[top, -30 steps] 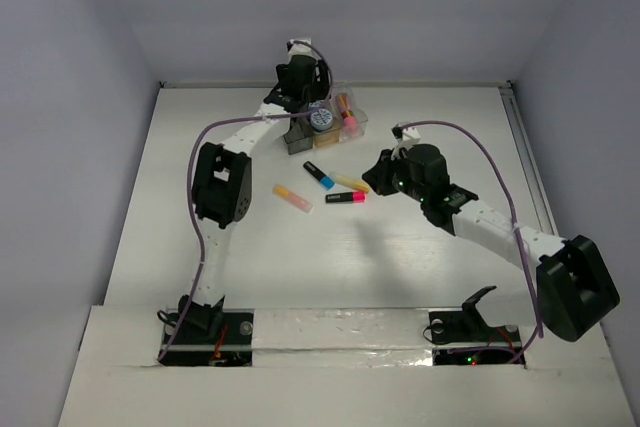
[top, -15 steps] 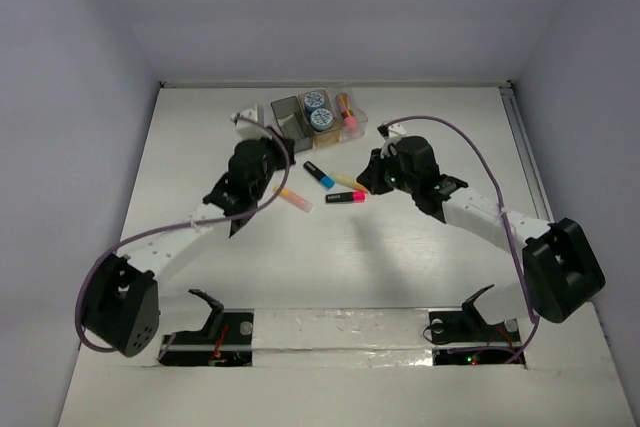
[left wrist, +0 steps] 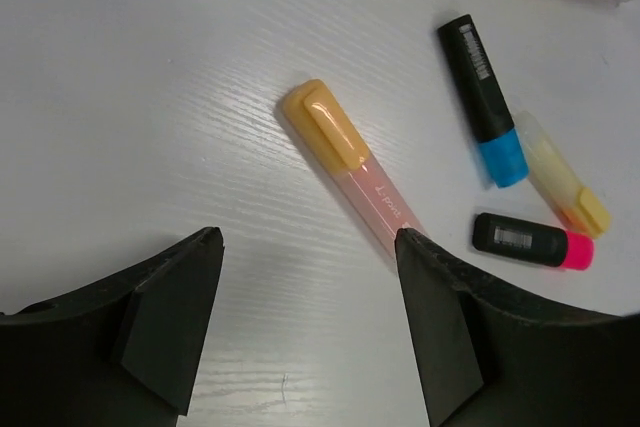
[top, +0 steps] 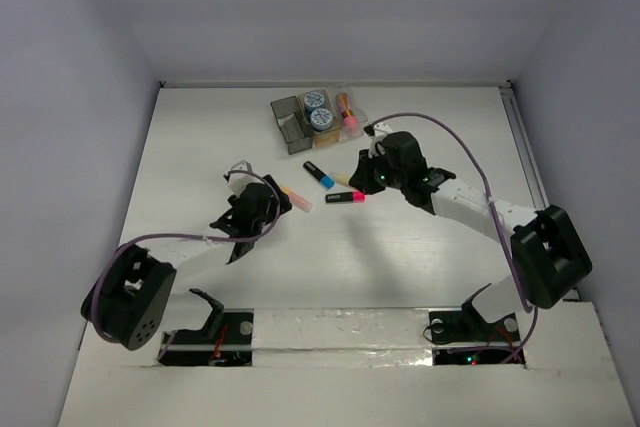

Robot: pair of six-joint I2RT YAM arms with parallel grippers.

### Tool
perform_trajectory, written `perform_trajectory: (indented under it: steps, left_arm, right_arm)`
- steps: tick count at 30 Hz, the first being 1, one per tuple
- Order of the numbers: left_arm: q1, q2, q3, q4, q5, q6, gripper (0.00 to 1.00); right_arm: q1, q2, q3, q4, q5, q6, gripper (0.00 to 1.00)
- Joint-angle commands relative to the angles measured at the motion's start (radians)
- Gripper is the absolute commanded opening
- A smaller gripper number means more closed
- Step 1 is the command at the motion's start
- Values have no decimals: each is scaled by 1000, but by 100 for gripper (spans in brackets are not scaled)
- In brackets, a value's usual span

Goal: Sort the stationery into containers
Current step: Pick up the pen from the center of the board.

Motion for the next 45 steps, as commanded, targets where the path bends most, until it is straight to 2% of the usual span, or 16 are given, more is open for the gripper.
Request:
perform_trajectory:
  steps: [1,9,22,28,29,33,39,45]
  left_arm:
    - [-5,71,90,-21,-56,-80,67]
    - [-91,279,319,-221,-180,-154,67]
    - [-113,525,464,-279,-240,-147,63]
    - [-122,564,522,-361,-319,-62,49]
    - [-122,561,521,-364,-326,-48,44]
    - [-133,553,512,-404,-330,7,43]
    - [-153,568,502,-394,-232,78,53]
    - [-162,590,525,-390,-218,95,43]
  right_arm:
    - [23,3,29,13,-2,-11,10]
    - [23,17,47,13,7,-22,11]
    - [23,-34,-2,42,52,-34,11]
    - [23,-57,-8,40,64,-26,11]
    - [23,-58,-8,39,65,-25,11]
    - [23,-67,-9,40,73,-20,12]
    - [23,-69,-11,39,79,-17,12]
    - [23,-92,-22,40,88,-15,14]
